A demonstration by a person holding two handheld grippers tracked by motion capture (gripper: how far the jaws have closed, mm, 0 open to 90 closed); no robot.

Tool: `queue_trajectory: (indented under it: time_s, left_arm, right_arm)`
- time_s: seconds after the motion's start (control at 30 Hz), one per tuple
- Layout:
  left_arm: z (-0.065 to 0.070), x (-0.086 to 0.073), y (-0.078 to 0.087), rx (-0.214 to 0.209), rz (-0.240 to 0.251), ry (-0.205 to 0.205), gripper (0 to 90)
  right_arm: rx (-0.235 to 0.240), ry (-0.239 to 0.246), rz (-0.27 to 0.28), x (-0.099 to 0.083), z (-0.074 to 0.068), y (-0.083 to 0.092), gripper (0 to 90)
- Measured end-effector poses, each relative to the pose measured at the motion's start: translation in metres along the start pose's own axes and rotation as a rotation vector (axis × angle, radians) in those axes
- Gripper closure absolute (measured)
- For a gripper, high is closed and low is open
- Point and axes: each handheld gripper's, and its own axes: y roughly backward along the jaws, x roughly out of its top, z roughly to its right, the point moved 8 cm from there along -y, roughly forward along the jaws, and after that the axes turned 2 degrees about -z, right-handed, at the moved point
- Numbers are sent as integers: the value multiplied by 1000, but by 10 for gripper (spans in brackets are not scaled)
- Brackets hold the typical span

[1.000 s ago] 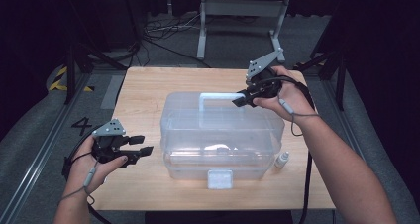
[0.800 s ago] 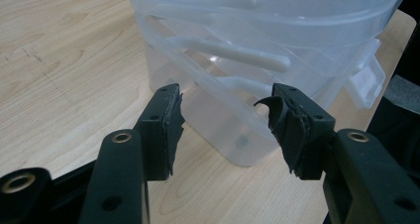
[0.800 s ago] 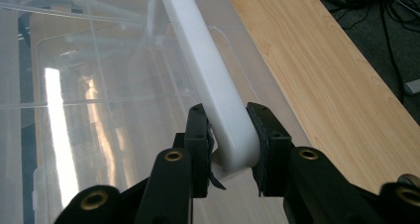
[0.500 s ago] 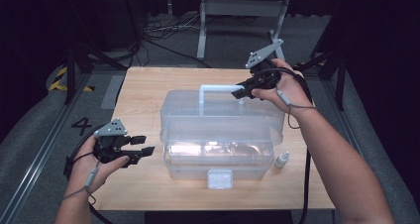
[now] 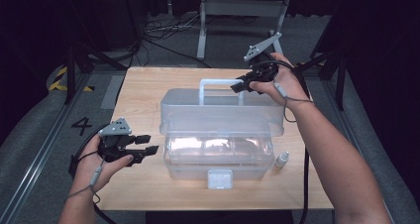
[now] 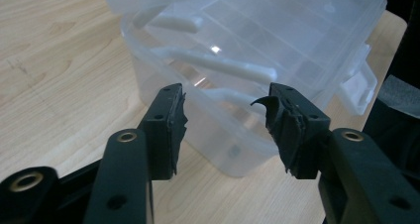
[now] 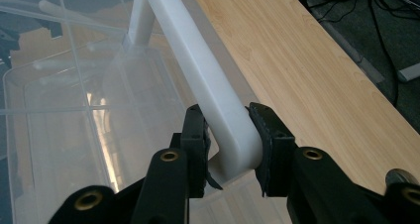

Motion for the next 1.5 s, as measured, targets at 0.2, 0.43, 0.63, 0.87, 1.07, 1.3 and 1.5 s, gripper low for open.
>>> queue_trajectory:
  time_s: [0.2, 0.43, 0.63, 0.87, 1.07, 1.3, 1.5]
  left_arm:
    - [8, 10, -6, -26, 34, -32, 644]
    - [16, 25, -16, -47, 127, -43, 791]
    - [20, 31, -21, -67, 178, -44, 887]
    - [21, 35, -27, -57, 230, -43, 896]
    - [22, 38, -27, -55, 251, -45, 894]
    - [22, 39, -25, -48, 259, -42, 898]
    - [22, 40, -25, -44, 261, -42, 900]
  right_arm:
    - [-5, -7, -3, 0, 0, 0, 709]
    - [-15, -7, -1, 0, -1, 0, 708]
    - [-20, -10, -2, 0, -1, 0, 708]
    - [-22, -13, -1, 0, -1, 0, 708]
    - [-19, -17, -3, -1, -2, 0, 707]
    - [-18, -25, 0, -2, -3, 0, 703]
    - [-57, -15, 20, -2, -1, 5, 607]
